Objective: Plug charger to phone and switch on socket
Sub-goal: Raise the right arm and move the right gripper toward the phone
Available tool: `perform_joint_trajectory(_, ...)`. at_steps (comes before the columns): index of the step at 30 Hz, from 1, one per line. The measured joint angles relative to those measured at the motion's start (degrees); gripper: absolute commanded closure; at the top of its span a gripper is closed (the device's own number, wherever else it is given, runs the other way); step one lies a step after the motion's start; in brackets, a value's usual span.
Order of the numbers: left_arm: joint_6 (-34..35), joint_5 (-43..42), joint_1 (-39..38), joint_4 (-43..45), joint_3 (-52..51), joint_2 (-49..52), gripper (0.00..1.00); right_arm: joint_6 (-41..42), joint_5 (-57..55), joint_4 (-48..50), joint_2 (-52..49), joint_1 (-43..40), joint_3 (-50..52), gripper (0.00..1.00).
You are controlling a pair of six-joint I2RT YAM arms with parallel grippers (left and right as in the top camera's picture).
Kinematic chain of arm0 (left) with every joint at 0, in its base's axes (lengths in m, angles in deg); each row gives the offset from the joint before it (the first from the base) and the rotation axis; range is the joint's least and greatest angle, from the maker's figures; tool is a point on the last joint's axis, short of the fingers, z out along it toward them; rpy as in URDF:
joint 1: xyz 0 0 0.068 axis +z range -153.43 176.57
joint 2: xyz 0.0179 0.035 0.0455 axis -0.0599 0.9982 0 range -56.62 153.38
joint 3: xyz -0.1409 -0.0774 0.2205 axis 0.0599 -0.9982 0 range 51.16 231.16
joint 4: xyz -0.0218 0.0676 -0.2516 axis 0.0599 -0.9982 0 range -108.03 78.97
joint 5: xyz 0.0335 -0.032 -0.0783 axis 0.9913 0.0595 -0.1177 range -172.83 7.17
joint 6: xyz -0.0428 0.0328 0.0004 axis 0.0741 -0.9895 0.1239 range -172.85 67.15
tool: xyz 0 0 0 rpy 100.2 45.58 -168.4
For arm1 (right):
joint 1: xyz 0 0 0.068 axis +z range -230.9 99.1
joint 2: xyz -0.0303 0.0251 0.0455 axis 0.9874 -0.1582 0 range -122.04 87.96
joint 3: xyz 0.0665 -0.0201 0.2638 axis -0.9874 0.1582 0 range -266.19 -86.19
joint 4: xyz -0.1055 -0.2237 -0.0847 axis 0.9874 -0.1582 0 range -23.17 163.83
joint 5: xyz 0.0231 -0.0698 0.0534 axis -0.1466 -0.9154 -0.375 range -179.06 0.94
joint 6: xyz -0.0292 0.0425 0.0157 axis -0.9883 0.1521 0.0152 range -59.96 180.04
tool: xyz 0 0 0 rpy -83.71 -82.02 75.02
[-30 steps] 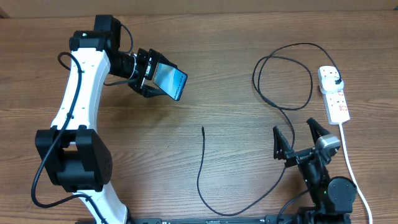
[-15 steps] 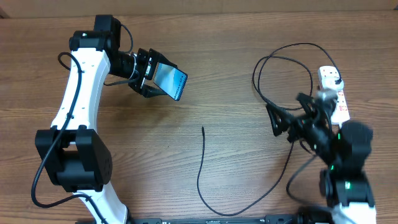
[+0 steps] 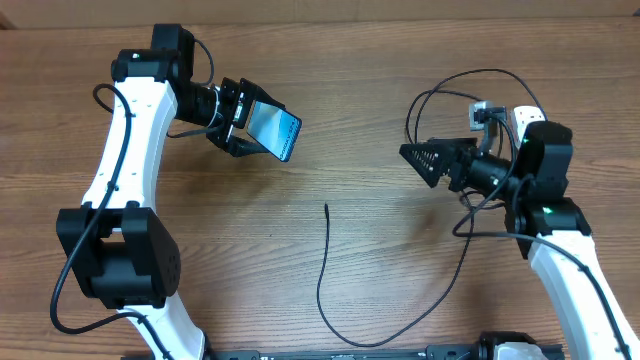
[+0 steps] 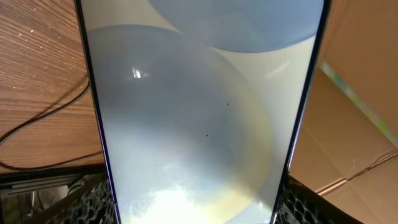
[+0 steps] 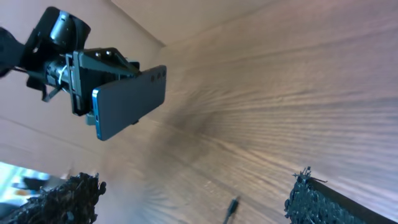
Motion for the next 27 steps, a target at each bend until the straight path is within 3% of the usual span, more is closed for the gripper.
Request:
perform_joint_trajectory(8,1.11,2.12,0.0,0.0,0.0,0.0,0.96,10.23,1.86,-1.01,-1.03,0.13,0.0,0.0)
perform_joint_trajectory(27,10.64,8.5,-6.58,3.28,0.0,0.0,0.96,17.84,-7.1,-1.03,-1.03,11.02,0.0,0.0)
